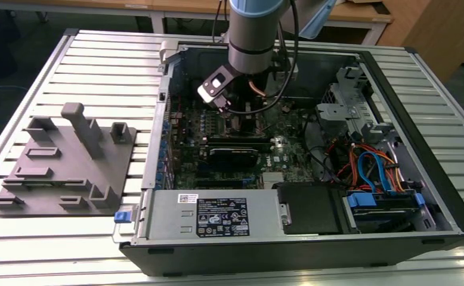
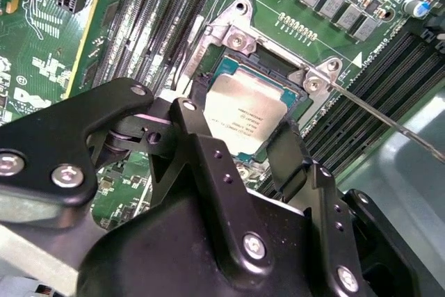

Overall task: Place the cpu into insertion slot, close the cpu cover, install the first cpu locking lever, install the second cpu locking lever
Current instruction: 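Place the cpu into insertion slot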

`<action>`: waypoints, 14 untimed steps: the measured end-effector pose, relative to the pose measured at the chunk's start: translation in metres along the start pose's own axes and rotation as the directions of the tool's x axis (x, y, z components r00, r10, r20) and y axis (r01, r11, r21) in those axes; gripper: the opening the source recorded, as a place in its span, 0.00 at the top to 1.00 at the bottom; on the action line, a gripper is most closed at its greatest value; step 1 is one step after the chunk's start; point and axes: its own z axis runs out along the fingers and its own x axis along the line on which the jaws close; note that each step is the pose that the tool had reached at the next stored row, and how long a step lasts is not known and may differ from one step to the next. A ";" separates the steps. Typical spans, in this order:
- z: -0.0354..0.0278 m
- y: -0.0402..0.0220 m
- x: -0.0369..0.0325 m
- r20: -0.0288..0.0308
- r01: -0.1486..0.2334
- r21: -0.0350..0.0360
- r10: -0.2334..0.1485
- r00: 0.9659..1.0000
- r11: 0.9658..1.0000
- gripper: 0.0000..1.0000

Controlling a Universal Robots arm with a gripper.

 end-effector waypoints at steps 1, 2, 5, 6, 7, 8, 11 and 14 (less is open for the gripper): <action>0.0000 0.0000 0.0005 0.000 0.000 0.000 0.000 1.000 1.000 0.39; 0.0001 0.0000 0.0011 0.000 0.000 0.000 0.000 1.000 1.000 0.39; 0.0003 0.0000 0.0029 0.000 0.000 0.000 0.000 1.000 1.000 0.39; 0.0004 0.0000 0.0030 -0.001 0.000 0.000 0.000 1.000 1.000 0.39; 0.0004 0.0000 0.0030 -0.001 0.000 0.000 0.000 1.000 1.000 0.39; 0.0004 0.0000 0.0030 0.000 0.000 0.000 0.000 1.000 1.000 0.39; 0.0004 0.0000 0.0030 0.017 0.001 0.000 -0.001 1.000 1.000 0.39; 0.0005 0.0000 0.0030 0.029 0.003 0.000 -0.003 1.000 1.000 0.39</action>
